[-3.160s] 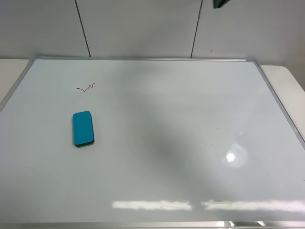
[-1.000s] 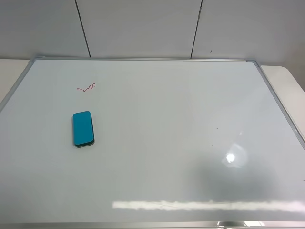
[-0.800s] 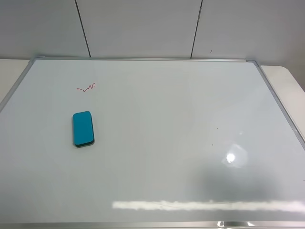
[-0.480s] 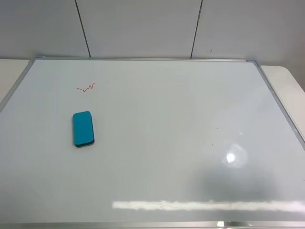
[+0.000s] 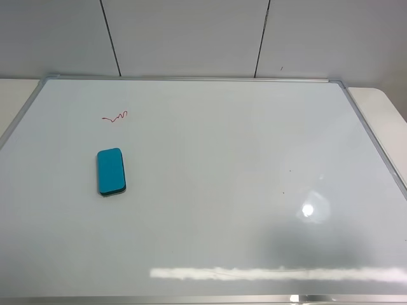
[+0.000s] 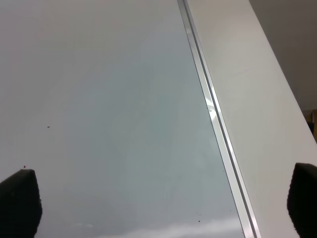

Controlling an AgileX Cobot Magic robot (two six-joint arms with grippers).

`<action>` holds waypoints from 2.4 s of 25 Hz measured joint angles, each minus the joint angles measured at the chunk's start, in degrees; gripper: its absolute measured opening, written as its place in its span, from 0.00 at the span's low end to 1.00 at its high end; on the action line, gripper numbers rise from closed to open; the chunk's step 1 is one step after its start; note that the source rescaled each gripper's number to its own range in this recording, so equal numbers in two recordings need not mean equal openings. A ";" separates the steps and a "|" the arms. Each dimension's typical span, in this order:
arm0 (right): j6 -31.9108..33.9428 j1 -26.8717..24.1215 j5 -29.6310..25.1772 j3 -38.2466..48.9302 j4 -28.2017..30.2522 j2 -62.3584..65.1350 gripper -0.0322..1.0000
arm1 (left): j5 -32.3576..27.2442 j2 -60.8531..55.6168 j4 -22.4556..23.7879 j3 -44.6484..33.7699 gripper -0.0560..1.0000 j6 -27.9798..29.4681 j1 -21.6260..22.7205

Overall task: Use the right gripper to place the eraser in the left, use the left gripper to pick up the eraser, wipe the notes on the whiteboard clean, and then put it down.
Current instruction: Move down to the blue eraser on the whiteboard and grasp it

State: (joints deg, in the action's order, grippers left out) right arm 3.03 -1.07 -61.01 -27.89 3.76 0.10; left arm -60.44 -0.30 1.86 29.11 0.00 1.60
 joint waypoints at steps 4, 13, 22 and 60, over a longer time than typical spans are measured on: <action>0.00 0.00 0.00 0.00 0.00 0.00 1.00 | 0.00 0.00 0.00 0.00 1.00 0.00 0.00; 0.00 0.00 0.00 0.00 0.00 0.00 1.00 | 0.00 0.00 0.00 0.00 1.00 0.00 0.00; 0.00 0.00 0.00 0.00 0.00 0.00 1.00 | 0.00 0.00 0.00 0.00 1.00 0.00 0.00; 0.00 0.00 0.11 0.00 0.00 0.00 1.00 | 4.09 44.52 -0.27 17.32 1.00 3.73 0.00</action>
State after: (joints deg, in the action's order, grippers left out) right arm 3.03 -1.07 -60.89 -27.89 3.76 0.10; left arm -56.35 44.22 1.59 46.43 3.73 1.60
